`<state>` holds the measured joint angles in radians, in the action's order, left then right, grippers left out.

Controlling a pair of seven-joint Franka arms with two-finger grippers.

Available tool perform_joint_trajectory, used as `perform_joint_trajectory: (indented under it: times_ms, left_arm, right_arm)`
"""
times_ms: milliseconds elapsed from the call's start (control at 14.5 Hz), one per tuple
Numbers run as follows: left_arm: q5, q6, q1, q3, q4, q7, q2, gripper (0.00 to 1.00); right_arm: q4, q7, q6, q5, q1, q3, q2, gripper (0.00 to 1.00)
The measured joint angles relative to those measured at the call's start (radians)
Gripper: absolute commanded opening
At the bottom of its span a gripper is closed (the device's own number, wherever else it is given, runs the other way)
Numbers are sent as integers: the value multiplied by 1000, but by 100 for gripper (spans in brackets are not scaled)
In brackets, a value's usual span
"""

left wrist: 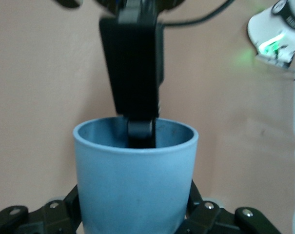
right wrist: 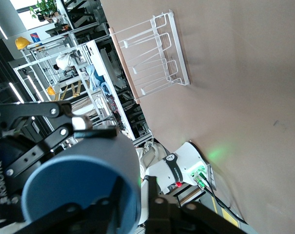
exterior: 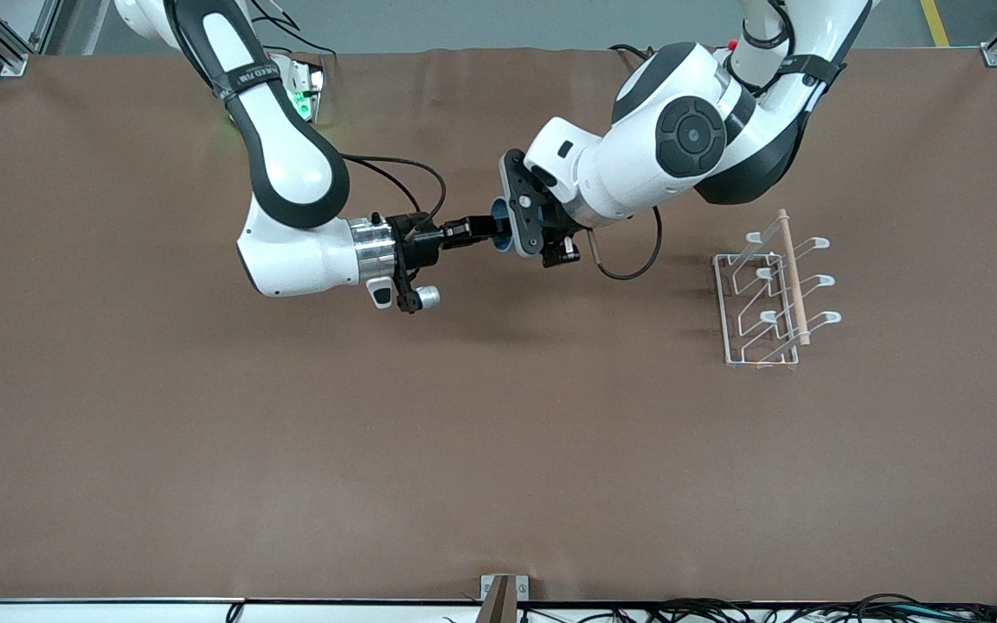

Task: Hang cup on cup holder
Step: 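Carry the cup to the rack with the left gripper while the right gripper retracts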

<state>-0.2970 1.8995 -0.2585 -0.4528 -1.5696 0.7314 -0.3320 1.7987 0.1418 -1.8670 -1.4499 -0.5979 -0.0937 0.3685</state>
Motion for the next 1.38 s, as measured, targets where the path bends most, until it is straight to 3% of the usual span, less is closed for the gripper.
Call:
perform_joint_trajectory:
  times_ms: [275, 413, 550, 688, 894, 1238, 1376]
  left_arm:
    - [204, -156, 9, 2, 1, -178, 32, 14]
    - [315, -245, 35, 3, 2, -178, 51, 0]
    - [451, -300, 60, 2, 6, -39, 62, 0]
    - [615, -344, 62, 1, 7, 89, 63, 0]
    - [829, -467, 39, -2, -9, 136, 59, 0]
    - [1186, -521, 23, -3, -123, 138, -12, 0]
    - [1310, -548, 25, 0, -154, 135, -69, 0]
  right_arm:
    - [-4, -46, -3, 64, 29, -33, -25, 100]
    - [-7, -79, -5, 187, 86, -41, -54, 100]
    - [-9, -91, -5, 310, 169, -46, -84, 100]
    - [-10, -94, 0, 473, 263, -48, -104, 100]
    - [-21, -94, 0, 768, 360, -62, -109, 100]
    - [-62, -92, -3, 1250, 424, -100, -110, 100]
    - [-126, -89, 17, 1383, 448, -107, -114, 100]
